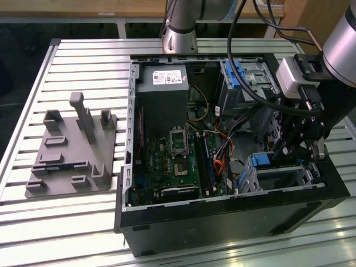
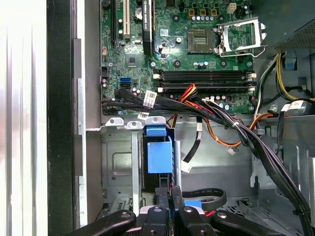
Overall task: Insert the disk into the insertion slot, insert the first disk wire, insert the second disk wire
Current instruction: 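Insert the second disk wire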
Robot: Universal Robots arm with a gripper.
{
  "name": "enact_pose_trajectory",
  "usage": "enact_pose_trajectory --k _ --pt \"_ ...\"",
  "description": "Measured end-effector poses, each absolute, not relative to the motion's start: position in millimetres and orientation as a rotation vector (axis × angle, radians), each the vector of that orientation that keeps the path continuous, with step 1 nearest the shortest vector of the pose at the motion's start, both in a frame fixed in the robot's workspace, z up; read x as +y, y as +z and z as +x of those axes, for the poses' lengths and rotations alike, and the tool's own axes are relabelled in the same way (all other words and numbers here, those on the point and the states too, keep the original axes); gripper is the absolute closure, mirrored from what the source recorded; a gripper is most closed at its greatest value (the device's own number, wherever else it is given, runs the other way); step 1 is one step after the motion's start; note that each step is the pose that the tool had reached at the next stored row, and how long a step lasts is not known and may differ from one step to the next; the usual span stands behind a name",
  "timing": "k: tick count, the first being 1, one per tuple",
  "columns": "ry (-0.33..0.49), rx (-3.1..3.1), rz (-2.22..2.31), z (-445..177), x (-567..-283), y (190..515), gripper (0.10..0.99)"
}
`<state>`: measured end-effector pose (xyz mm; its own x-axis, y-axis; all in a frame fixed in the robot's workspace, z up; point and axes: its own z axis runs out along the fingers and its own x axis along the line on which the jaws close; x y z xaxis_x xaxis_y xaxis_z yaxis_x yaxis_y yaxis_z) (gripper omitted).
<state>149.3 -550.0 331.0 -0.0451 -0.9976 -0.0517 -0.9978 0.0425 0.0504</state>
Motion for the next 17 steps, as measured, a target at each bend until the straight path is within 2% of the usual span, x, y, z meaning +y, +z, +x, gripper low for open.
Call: enact_pose_trajectory --k 9,10,11,12,17 --pt "0.113 2.266 -2.17 149.6 -550.6 327.9 0.929" --pt "0.113 2.266 -2.17 149.7 -550.6 328.2 0.871" --pt "0.114 2.266 -2.17 149.7 -550.6 329.1 0.871" --pt "0.113 2.266 -2.17 149.6 -550.6 330.9 0.808" --pt "0.113 2.266 -2.169 149.7 -550.4 350.8 0.808"
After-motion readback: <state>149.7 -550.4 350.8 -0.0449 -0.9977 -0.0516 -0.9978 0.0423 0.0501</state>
